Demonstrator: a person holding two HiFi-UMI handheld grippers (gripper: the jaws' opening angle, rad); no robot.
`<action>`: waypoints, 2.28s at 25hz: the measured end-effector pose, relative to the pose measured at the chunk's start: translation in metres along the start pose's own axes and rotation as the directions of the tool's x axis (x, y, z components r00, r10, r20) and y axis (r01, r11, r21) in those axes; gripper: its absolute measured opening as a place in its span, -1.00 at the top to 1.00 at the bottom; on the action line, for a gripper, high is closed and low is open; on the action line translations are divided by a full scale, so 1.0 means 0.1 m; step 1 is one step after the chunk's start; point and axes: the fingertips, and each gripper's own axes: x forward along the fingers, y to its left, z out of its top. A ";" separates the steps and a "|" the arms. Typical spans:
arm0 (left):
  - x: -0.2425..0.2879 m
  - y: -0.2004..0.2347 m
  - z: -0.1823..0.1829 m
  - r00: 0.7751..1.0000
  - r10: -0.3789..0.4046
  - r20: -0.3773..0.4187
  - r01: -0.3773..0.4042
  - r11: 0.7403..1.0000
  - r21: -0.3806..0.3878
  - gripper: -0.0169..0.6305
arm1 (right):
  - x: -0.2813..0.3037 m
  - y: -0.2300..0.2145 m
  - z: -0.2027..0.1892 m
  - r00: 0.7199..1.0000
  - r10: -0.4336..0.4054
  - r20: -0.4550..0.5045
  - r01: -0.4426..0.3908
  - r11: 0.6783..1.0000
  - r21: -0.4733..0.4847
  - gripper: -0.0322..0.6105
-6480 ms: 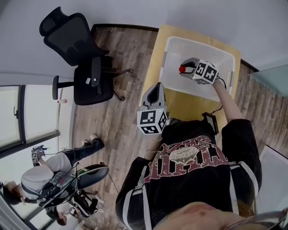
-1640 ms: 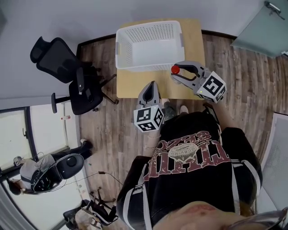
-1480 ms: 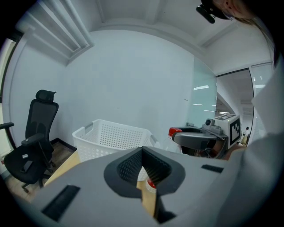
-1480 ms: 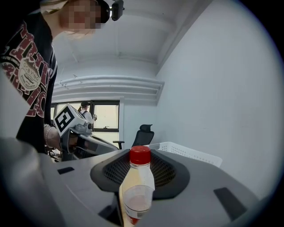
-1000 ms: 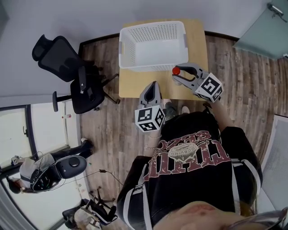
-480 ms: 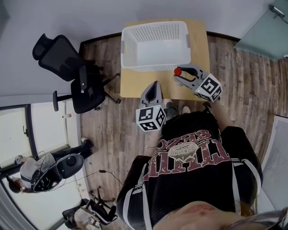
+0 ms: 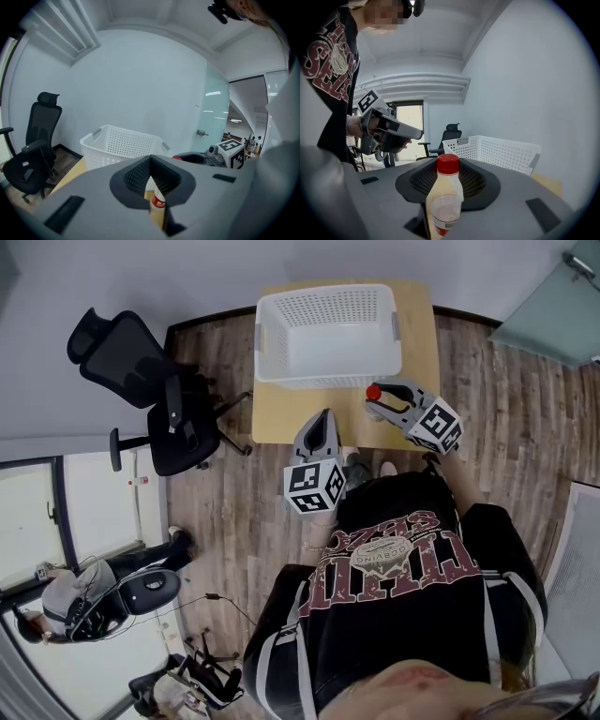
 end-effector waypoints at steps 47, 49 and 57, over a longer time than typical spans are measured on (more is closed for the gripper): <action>0.03 -0.01 -0.01 0.999 -0.033 -0.008 0.033 0.999 -0.001 0.80 | -0.11 0.21 -0.30 0.999 -0.009 -0.034 0.009 1.000 0.019 0.43; 0.03 0.00 0.01 0.999 -0.037 -0.008 0.037 0.999 0.002 0.80 | -0.09 0.21 -0.27 0.999 -0.008 -0.034 0.008 1.000 0.024 0.42; 0.06 -0.07 0.01 0.999 -0.048 -0.008 0.048 0.999 0.013 0.80 | -0.18 0.15 -0.11 0.999 -0.033 0.013 0.033 0.999 0.040 0.42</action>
